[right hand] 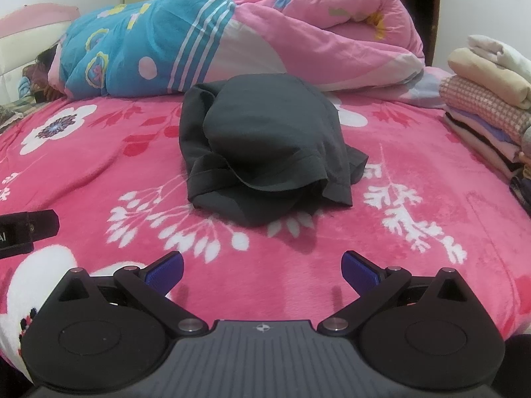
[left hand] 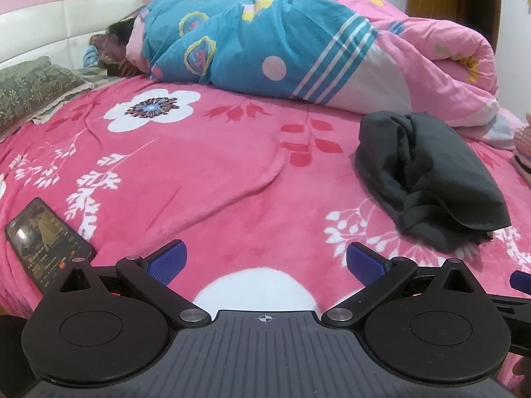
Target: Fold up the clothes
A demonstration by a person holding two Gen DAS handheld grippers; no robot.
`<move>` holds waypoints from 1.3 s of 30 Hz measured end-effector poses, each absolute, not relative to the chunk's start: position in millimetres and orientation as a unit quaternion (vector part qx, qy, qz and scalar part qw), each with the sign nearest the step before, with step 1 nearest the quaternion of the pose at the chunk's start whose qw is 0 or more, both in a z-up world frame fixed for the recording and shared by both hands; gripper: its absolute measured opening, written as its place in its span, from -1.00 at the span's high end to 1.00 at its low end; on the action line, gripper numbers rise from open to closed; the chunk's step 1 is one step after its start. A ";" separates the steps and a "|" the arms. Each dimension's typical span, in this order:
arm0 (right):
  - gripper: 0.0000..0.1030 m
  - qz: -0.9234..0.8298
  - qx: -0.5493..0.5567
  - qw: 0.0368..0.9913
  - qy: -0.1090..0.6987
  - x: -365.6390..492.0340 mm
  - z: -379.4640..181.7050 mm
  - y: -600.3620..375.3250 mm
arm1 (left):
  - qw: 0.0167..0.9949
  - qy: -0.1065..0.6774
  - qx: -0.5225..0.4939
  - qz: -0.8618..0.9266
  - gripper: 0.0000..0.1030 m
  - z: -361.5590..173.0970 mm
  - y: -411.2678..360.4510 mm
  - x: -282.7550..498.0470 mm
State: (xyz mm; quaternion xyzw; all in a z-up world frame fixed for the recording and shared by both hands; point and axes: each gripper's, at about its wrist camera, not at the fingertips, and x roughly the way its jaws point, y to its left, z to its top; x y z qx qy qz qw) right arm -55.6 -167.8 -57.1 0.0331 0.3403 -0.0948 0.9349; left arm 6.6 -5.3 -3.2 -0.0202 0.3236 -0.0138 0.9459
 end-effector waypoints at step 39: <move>-1.00 -0.087 0.043 0.938 0.332 -57.3 -64.2 -177.2 | 0.944 0.327 -0.027 -0.040 -1.00 -18.8 -8.4 11.7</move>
